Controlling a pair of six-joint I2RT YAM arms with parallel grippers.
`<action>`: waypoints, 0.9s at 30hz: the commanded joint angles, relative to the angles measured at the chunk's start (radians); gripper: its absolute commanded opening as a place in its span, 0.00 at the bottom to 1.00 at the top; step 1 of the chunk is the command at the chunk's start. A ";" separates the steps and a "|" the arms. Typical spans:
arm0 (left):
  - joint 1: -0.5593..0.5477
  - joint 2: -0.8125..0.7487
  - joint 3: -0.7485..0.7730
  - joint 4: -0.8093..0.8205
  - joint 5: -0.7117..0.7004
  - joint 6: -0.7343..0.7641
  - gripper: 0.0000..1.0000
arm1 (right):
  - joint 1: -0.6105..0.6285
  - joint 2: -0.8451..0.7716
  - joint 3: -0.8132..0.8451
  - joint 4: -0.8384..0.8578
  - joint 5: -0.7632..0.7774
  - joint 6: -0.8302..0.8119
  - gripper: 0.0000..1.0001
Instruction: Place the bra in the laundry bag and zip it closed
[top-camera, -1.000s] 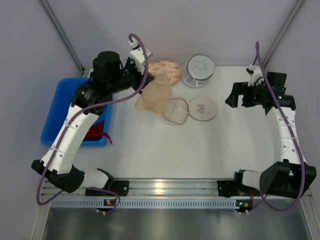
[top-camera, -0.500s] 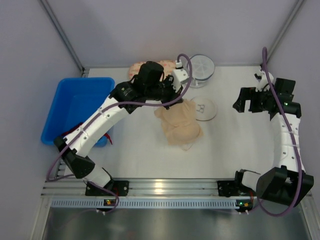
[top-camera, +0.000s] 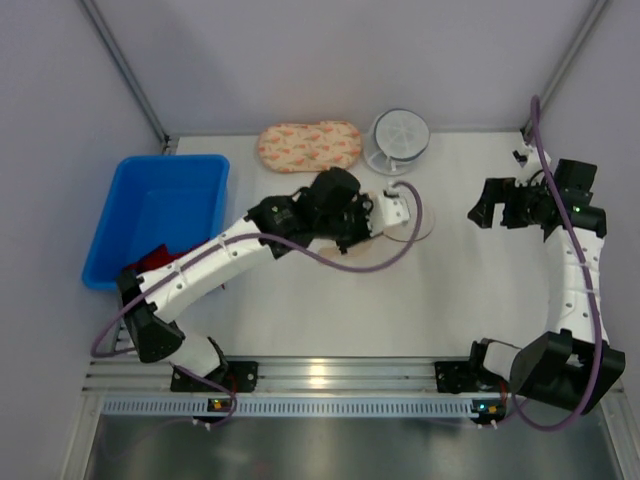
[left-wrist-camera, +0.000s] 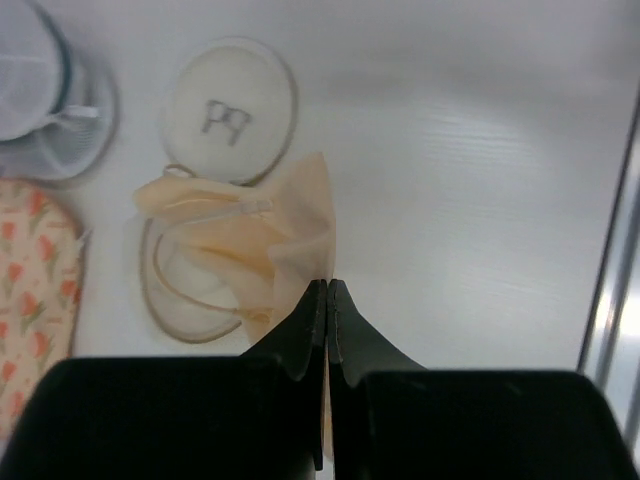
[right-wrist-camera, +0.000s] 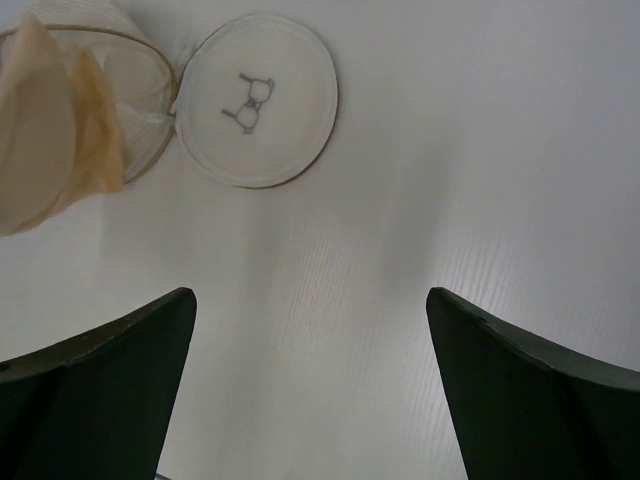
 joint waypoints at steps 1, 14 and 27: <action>-0.152 0.006 -0.119 0.039 -0.064 0.080 0.00 | -0.013 -0.003 -0.008 -0.010 -0.043 -0.004 0.99; -0.413 0.340 -0.005 0.064 0.033 -0.165 0.41 | -0.024 -0.029 -0.037 -0.109 -0.030 -0.111 1.00; -0.424 0.077 -0.184 0.057 0.132 -0.185 0.38 | -0.022 0.058 -0.089 -0.186 -0.208 -0.190 0.99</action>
